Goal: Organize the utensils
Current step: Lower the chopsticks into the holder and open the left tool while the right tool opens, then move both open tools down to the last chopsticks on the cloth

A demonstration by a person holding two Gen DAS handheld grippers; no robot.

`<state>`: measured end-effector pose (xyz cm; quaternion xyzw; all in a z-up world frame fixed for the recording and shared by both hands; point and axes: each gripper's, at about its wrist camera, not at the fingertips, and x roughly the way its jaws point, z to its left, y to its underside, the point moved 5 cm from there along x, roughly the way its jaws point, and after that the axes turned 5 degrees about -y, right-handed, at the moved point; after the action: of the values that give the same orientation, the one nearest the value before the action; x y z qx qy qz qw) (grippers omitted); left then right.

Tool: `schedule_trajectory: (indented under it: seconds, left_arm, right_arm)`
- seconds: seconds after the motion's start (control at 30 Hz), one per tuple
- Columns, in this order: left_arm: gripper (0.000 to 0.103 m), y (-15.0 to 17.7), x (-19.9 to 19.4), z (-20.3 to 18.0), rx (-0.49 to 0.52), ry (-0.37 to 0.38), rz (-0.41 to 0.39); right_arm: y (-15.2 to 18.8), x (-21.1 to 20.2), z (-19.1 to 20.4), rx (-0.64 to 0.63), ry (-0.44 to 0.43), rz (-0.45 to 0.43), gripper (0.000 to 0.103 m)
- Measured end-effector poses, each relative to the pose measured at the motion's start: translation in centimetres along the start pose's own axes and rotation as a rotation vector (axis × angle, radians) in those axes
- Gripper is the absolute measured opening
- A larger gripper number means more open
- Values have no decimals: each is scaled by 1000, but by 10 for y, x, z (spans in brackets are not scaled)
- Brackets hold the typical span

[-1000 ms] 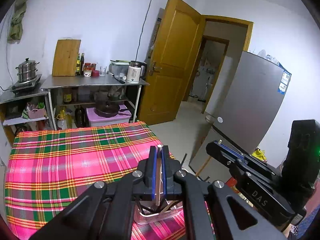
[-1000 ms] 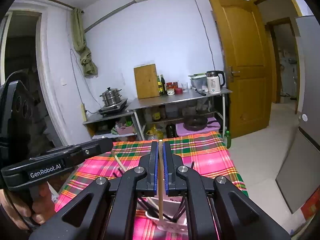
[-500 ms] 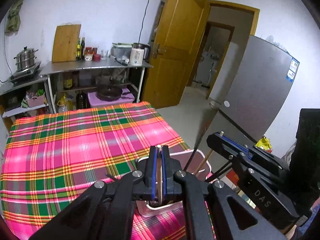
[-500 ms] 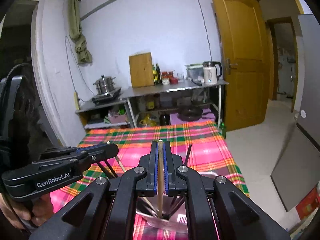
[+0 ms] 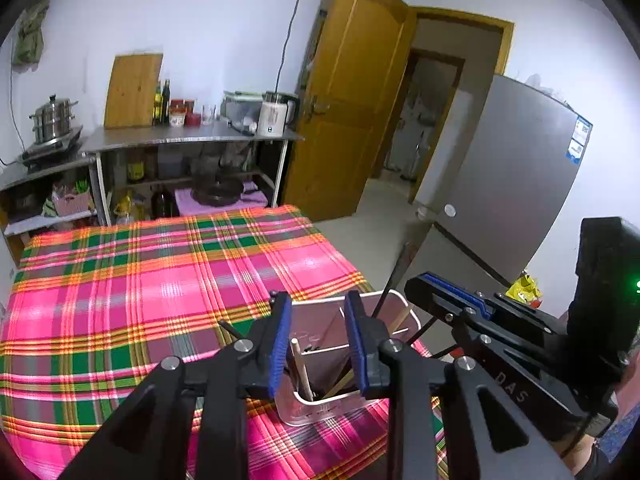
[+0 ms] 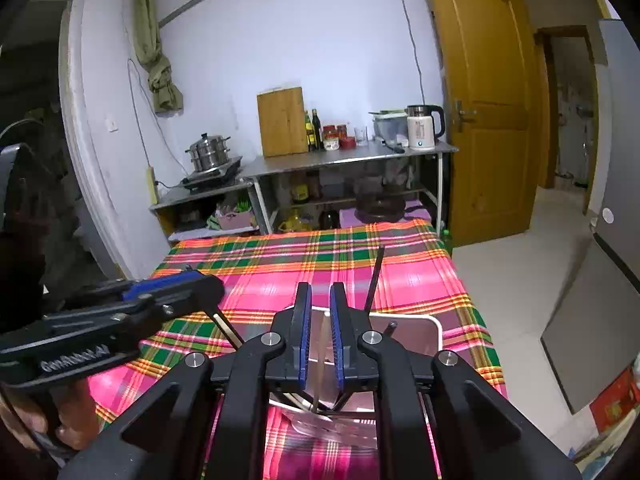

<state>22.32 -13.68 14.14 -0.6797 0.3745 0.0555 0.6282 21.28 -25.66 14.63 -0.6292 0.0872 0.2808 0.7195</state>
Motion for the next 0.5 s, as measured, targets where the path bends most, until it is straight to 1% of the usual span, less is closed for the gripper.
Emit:
schedule_trajectory:
  seconds: [0.07,0.13,0.23,0.33,0.5]
  left_arm:
    - [31,-1,-11,2,5,-8,-24]
    - [35,-1,-21,5,5,-21,-48]
    - [36,4,-35,13,-5,-36,-70]
    - [36,16,-46,22,-10,-69,-81]
    - [36,43,-56,44,-46,-107,-69]
  right_arm:
    - [-1,-6,1,1,0,-12,10]
    - [0,-12,2,4,-6,-24,10]
    - [5,-23,4,13,-15,-36,10]
    - [8,-29,7,16,-25,-40,10]
    - [24,-36,10,28,-37,-32,10]
